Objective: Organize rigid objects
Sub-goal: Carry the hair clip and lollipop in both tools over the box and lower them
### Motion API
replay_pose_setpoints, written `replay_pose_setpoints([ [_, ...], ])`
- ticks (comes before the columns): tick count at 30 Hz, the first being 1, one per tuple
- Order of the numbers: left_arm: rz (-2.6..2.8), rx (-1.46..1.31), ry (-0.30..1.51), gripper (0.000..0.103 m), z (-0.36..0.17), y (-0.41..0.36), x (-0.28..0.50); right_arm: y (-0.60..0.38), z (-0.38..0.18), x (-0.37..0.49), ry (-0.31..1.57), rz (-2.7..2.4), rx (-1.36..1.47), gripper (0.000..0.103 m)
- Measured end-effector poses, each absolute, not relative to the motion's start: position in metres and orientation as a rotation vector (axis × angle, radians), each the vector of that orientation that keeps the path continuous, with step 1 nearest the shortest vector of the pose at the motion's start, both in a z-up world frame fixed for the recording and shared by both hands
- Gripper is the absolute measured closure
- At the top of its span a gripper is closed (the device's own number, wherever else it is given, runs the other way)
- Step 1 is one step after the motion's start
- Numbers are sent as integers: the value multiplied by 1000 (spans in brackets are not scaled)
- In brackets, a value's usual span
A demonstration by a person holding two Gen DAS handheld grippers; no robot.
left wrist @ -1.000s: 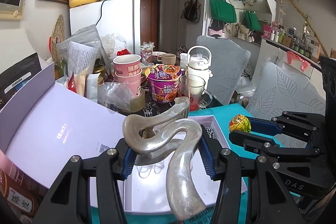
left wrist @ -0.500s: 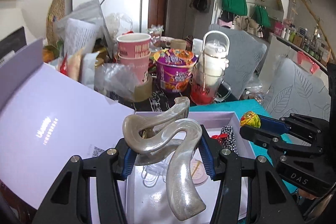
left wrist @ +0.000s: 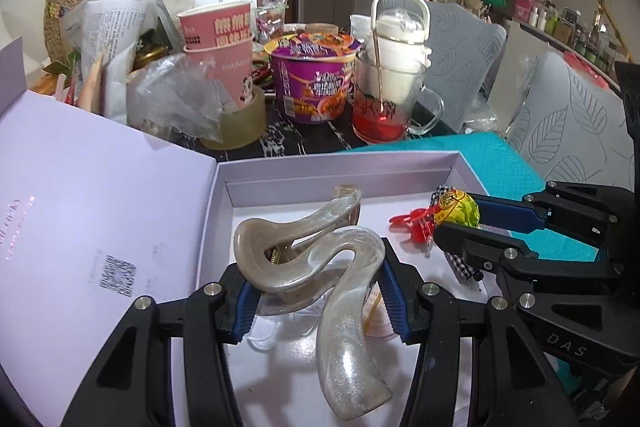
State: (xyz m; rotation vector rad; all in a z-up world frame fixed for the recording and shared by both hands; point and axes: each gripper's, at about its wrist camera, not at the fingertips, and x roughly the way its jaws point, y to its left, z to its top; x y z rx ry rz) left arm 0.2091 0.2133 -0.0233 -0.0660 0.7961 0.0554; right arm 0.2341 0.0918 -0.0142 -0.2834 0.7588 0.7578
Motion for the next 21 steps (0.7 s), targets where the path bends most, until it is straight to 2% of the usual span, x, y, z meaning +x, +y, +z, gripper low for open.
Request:
replay_pose_setpoints([
  [21, 102, -60, 928, 51, -51, 213, 221, 102, -49, 246, 871, 737, -324, 77],
])
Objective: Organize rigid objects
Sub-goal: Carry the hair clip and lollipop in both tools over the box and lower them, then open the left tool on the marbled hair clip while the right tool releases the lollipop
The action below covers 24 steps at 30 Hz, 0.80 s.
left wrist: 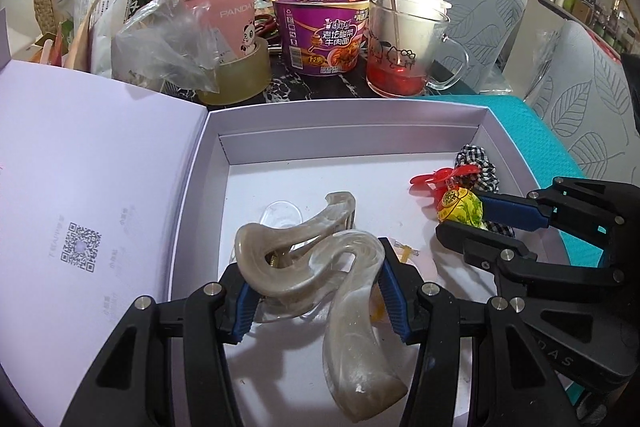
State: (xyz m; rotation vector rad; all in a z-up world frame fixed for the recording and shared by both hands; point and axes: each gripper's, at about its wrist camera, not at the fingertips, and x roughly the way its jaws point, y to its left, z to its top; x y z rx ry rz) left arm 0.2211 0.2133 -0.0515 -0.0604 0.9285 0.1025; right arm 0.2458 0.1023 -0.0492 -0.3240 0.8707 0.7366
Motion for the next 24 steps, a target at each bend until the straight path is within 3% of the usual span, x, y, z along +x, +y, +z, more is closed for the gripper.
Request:
replay_pose_setpoints([
  [9, 101, -95, 973, 48, -48, 215, 226, 96, -41, 249, 871, 730, -305, 68],
  [24, 130, -94, 921, 45, -21, 210, 211, 80, -11, 242, 814, 681, -300, 68],
])
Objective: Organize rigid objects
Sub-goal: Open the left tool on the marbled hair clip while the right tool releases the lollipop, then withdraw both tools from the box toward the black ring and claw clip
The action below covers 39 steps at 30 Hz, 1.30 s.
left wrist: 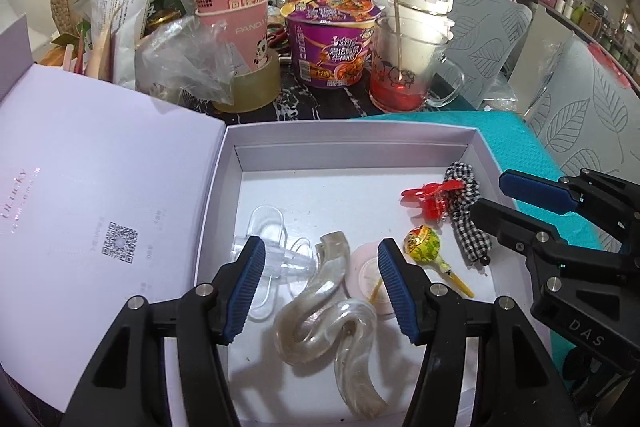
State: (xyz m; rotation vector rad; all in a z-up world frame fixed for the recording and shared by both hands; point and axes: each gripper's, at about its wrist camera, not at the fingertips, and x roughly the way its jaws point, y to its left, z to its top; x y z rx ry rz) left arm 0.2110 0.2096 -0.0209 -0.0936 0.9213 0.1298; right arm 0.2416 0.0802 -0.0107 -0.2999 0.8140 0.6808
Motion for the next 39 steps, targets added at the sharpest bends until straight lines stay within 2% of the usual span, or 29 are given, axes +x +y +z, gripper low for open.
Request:
replay_pose_setpoints([
  [19, 135, -50, 724, 45, 81, 179, 157, 46, 71, 183, 660, 673, -259, 68],
  [39, 90, -20, 637, 45, 118, 128, 74, -11, 116, 99, 542, 656, -257, 67],
])
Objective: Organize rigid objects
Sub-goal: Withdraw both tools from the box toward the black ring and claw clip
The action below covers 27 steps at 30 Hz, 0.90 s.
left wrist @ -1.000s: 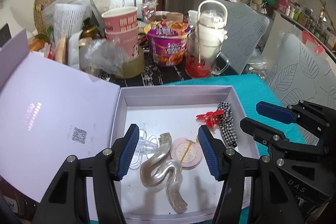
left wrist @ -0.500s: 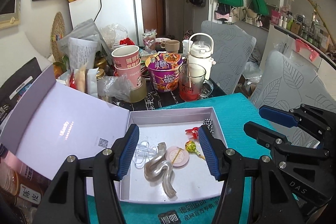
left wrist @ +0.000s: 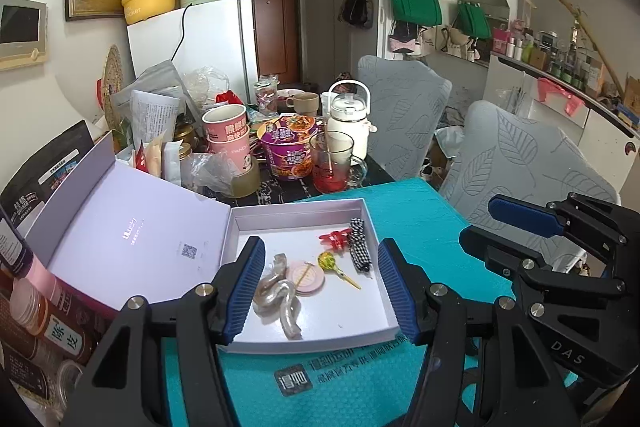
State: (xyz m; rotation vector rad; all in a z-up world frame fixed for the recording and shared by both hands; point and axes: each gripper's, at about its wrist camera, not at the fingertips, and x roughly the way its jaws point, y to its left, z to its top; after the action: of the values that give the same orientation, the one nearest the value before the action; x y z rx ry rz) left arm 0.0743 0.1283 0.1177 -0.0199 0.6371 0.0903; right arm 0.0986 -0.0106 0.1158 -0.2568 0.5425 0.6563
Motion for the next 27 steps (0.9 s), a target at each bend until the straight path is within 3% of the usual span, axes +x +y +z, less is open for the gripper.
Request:
replay_pose_setpoints([
  [2, 88, -21, 637, 44, 117, 124, 67, -16, 117, 89, 536, 651, -258, 67],
  [6, 84, -27, 629, 31, 115, 117, 52, -27, 114, 72, 531, 634, -262, 67],
  [10, 84, -18, 624, 30, 114, 109, 38, -39, 110, 56, 531, 623, -257, 67],
  [13, 72, -16, 629, 29, 112, 104, 30, -47, 107, 47, 532, 621, -242, 62],
  [17, 89, 16, 617, 21, 108, 92, 19, -56, 100, 37, 542, 614, -235, 61],
  [27, 32, 16, 632, 21, 87, 68, 4, -78, 76, 21, 576, 549, -244, 57],
])
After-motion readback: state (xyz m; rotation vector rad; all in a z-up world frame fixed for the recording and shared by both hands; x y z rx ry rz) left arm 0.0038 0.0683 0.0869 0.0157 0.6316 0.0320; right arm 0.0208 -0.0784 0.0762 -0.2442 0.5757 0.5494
